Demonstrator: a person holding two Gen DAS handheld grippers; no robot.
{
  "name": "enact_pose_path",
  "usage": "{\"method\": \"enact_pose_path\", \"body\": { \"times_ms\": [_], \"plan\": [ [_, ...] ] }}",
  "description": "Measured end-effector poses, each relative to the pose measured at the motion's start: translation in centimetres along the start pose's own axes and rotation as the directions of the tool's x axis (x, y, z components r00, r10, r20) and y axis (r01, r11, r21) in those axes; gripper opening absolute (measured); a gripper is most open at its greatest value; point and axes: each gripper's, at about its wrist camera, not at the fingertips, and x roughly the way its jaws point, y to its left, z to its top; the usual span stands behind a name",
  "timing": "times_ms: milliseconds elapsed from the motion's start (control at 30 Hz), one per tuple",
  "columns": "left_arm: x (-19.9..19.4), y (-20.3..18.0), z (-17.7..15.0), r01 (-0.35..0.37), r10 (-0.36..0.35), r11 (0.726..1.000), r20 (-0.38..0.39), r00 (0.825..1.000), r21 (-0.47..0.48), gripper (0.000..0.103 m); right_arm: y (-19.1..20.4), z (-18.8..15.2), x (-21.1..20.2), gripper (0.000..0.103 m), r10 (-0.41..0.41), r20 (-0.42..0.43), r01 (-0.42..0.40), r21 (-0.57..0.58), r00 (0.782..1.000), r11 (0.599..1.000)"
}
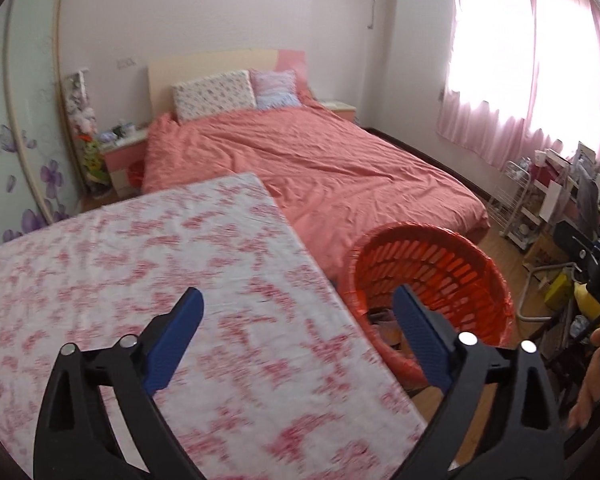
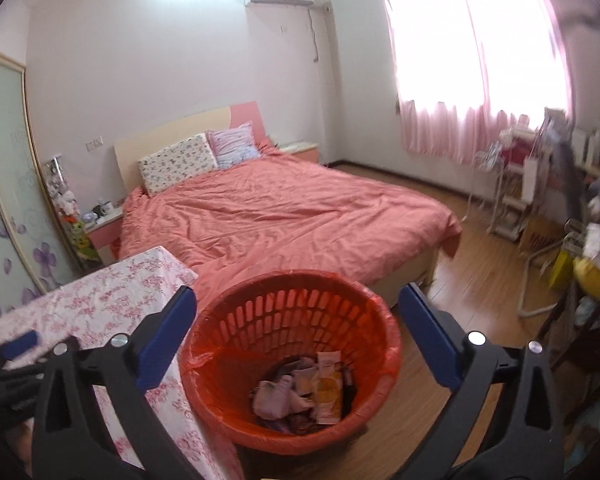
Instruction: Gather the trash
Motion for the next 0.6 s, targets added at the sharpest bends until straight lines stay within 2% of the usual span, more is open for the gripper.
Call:
{"method": "enact_pose_path", "body": {
  "times_ms": [100,200,400,500,600],
  "plan": [
    [-3.0,1.7,-1.2,-0.102,0.101,0.995,0.056,0.993,0.011,0.101,2.0,-0.5,-2.7,0.099,-0.061,0.032,0.063,-0.067,0.998,0.996],
    [-5.8,3.2,-2.6,-0.192,0.191,0.981,0.106,0.976,0.007,0.101,3.5,-1.3,-5.4,0.099,-0.091,0.042,0.095,-0.109,0.995,0.99],
    [-9.9,6.5,-5.8,-0.209,0.216,0.975,0.122,0.969,-0.069,0.101,6.0,-3.7,-11.0,0.099,-0.043,0.093,0.057,-0.154,0.995,0.986],
    [-11.4,7.3,-7.6,-0.209,0.221,0.972,0.117,0.968,-0.105,0.101,6.9,-5.4,-13.5,0.099,-0.051,0.109,0.065,-0.125,0.993,0.99],
    [-12.4,7.6,-9.2,-0.222,0.236,0.966,0.106,0.966,-0.128,0.101,7.3,-7.4,-15.6,0.099,-0.046,0.078,0.052,-0.083,0.996,0.995]
  ]
}}
